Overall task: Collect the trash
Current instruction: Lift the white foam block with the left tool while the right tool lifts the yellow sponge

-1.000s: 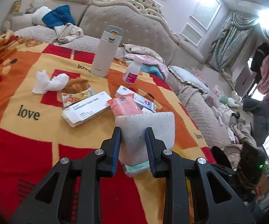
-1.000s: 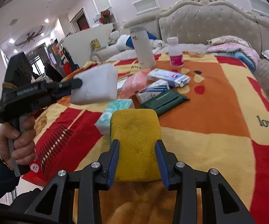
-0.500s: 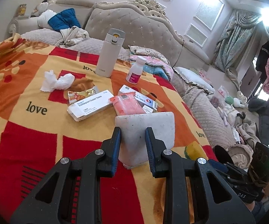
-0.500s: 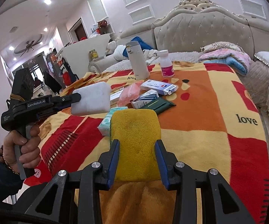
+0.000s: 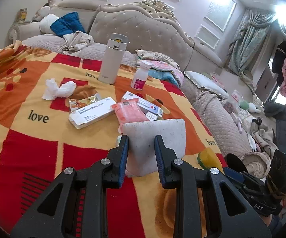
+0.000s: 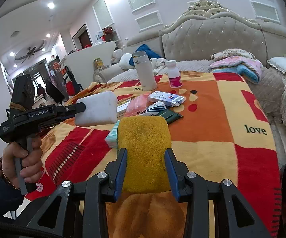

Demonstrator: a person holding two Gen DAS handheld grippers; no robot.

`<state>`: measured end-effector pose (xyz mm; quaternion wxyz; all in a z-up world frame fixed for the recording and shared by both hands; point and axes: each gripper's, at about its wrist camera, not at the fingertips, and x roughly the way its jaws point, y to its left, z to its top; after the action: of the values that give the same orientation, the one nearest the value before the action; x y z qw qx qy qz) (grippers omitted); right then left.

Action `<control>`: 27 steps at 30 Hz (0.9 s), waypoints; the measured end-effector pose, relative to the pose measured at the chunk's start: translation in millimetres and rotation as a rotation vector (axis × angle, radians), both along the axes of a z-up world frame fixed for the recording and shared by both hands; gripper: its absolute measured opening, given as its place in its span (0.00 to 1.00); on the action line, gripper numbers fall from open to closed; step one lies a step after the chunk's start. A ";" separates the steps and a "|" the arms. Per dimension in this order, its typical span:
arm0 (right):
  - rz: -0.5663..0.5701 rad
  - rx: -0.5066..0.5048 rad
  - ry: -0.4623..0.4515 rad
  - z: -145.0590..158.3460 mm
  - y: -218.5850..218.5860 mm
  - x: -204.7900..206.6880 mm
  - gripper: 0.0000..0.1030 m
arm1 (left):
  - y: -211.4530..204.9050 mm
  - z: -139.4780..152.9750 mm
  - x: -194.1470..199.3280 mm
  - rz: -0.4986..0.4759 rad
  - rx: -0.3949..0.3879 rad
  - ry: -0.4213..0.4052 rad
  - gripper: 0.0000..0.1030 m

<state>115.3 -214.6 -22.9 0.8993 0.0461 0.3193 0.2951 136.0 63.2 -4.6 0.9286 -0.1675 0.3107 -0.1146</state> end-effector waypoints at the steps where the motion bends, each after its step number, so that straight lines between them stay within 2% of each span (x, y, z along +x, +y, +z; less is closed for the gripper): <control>1: 0.001 0.001 0.001 0.3 -0.5 0.1 0.36 | -0.8 0.6 0.3 -0.002 0.001 0.000 0.23; 7: -0.009 -0.020 0.013 -3.5 -0.5 0.3 0.36 | -3.0 -0.2 -0.1 -0.011 0.001 0.001 0.23; 11: -0.015 -0.107 0.063 -20.2 9.0 8.5 0.37 | -3.0 -4.6 1.4 -0.012 -0.006 0.013 0.23; 13: 0.007 -0.148 0.098 -30.7 16.6 11.9 0.40 | -4.1 -6.4 1.8 -0.016 -0.004 0.017 0.23; 15: 0.014 -0.182 0.092 -35.1 22.1 11.1 0.48 | -4.5 -6.8 2.3 -0.019 -0.005 0.020 0.23; 21: 0.011 -0.206 0.114 -44.7 25.5 16.6 0.62 | -4.5 -9.0 2.4 -0.020 -0.010 0.028 0.23; 23: 0.017 -0.226 0.144 -52.5 27.7 19.6 0.62 | -3.8 -9.3 2.7 -0.019 -0.013 0.030 0.23; 25: 0.020 -0.238 0.132 -52.0 30.6 17.6 0.61 | -3.6 -9.4 2.4 -0.018 -0.014 0.030 0.23; 27: 0.026 -0.207 0.130 -49.4 27.6 16.4 0.53 | -3.4 -9.5 2.4 -0.018 -0.013 0.029 0.23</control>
<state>131.7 -186.9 -72.3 0.8728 -0.0321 0.4063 0.2684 138.4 59.8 -14.0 0.9217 -0.1725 0.3250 -0.1228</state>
